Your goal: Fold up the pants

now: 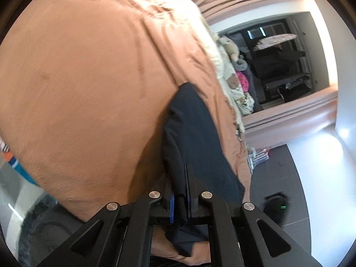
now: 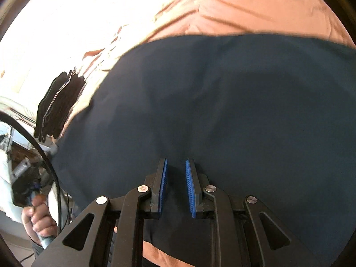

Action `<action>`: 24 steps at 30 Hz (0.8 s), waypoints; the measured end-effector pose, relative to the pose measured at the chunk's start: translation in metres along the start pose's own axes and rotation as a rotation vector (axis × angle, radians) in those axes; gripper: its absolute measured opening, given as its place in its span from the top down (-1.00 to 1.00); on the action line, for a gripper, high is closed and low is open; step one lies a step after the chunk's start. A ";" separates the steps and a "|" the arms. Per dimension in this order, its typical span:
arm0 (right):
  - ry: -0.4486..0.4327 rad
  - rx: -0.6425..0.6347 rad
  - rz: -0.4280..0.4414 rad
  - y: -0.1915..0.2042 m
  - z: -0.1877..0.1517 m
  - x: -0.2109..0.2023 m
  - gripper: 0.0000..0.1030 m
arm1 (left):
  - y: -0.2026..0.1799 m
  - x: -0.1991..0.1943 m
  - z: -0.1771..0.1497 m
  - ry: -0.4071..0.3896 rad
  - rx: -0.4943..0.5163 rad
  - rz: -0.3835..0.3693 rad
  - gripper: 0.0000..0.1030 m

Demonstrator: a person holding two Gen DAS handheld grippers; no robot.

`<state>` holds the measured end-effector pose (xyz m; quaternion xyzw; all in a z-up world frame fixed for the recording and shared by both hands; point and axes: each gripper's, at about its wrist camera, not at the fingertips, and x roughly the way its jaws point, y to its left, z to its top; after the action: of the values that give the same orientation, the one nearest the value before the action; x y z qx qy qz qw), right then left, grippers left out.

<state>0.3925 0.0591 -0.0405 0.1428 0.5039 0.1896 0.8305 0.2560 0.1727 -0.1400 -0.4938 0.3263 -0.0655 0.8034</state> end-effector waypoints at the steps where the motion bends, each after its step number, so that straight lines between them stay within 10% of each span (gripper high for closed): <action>1: 0.000 -0.001 0.013 -0.001 -0.004 0.001 0.73 | -0.010 -0.001 0.002 -0.003 0.021 -0.008 0.87; 24: -0.172 0.077 0.068 -0.070 -0.049 -0.114 0.71 | -0.173 0.046 0.007 0.066 0.344 -0.121 0.87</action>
<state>0.3132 -0.0530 -0.0029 0.2075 0.4326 0.1851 0.8576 0.3333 0.0713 -0.0138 -0.3653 0.3062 -0.1849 0.8594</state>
